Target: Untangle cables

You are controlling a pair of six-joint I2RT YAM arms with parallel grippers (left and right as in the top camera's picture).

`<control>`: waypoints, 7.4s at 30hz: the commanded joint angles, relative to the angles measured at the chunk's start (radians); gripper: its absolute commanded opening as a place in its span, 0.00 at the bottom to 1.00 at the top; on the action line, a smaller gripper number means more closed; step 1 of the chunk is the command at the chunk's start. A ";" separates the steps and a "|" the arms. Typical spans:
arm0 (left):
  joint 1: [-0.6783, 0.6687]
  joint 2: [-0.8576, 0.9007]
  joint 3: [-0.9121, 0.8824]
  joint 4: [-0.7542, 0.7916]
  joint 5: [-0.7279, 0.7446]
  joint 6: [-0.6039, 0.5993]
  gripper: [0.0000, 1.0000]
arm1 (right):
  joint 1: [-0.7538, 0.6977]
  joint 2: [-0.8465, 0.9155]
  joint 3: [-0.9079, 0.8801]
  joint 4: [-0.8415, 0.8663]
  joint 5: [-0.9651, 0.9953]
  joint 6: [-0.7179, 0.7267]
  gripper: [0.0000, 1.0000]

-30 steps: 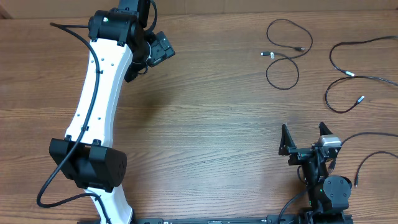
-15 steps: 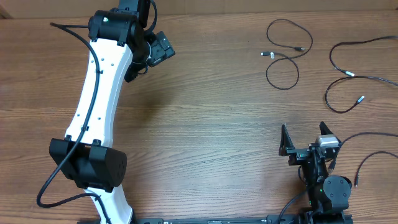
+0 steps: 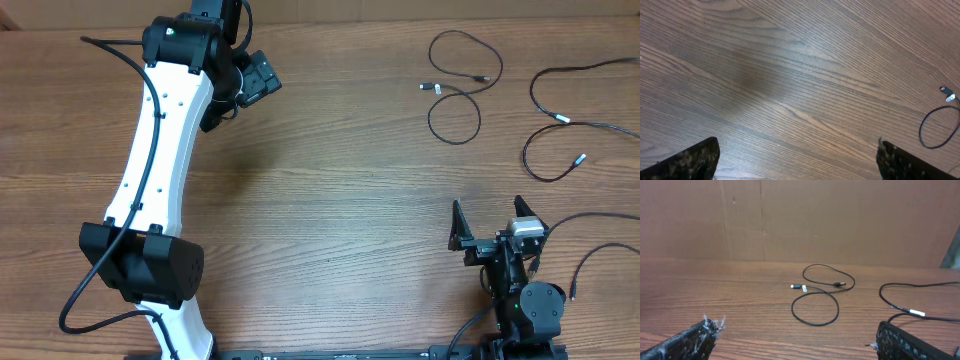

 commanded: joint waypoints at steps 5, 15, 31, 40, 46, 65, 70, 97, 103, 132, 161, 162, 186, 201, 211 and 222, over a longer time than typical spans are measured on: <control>-0.007 0.008 -0.003 0.001 -0.006 -0.003 1.00 | 0.002 -0.011 -0.011 0.006 0.000 -0.001 1.00; -0.007 0.008 -0.003 0.001 -0.006 -0.003 1.00 | 0.002 -0.011 -0.011 0.006 0.000 -0.001 1.00; -0.109 -0.073 -0.241 0.219 -0.158 0.065 1.00 | 0.002 -0.011 -0.011 0.006 0.000 -0.001 1.00; -0.136 -0.468 -0.879 0.660 -0.290 0.079 1.00 | 0.002 -0.011 -0.011 0.006 0.000 -0.001 1.00; -0.079 -0.798 -1.151 0.658 -0.317 0.087 1.00 | 0.002 -0.011 -0.011 0.006 0.000 -0.001 1.00; -0.003 -1.297 -1.417 0.706 -0.116 0.523 0.99 | 0.002 -0.011 -0.011 0.006 0.000 -0.001 1.00; 0.016 -1.400 -1.482 0.789 -0.048 0.689 1.00 | 0.002 -0.011 -0.011 0.006 0.000 -0.001 1.00; 0.174 -1.963 -2.012 1.286 0.047 0.805 1.00 | 0.002 -0.011 -0.011 0.006 0.000 -0.001 1.00; 0.211 -1.963 -2.108 1.427 0.047 0.805 1.00 | 0.002 -0.011 -0.011 0.006 0.000 -0.001 1.00; 0.211 -1.963 -2.107 1.314 -0.076 0.681 1.00 | 0.002 -0.011 -0.011 0.006 0.000 -0.001 1.00; 0.211 -1.963 -2.106 1.314 -0.076 0.681 1.00 | 0.002 -0.011 -0.011 0.006 0.000 -0.001 1.00; 0.211 -1.963 -2.107 1.314 -0.076 0.681 1.00 | 0.002 -0.011 -0.011 0.006 0.000 -0.001 1.00; 0.211 -1.963 -2.107 1.314 -0.076 0.681 0.99 | 0.002 -0.011 -0.011 0.006 0.000 -0.001 1.00; 0.211 -1.963 -2.107 1.314 -0.076 0.681 1.00 | 0.002 -0.011 -0.011 0.006 0.000 -0.001 1.00; 0.211 -1.963 -2.107 1.314 -0.076 0.681 0.99 | 0.002 -0.011 -0.011 0.006 0.000 -0.001 1.00; 0.211 -1.963 -2.107 1.314 -0.076 0.681 1.00 | 0.002 -0.011 -0.011 0.006 0.000 -0.001 1.00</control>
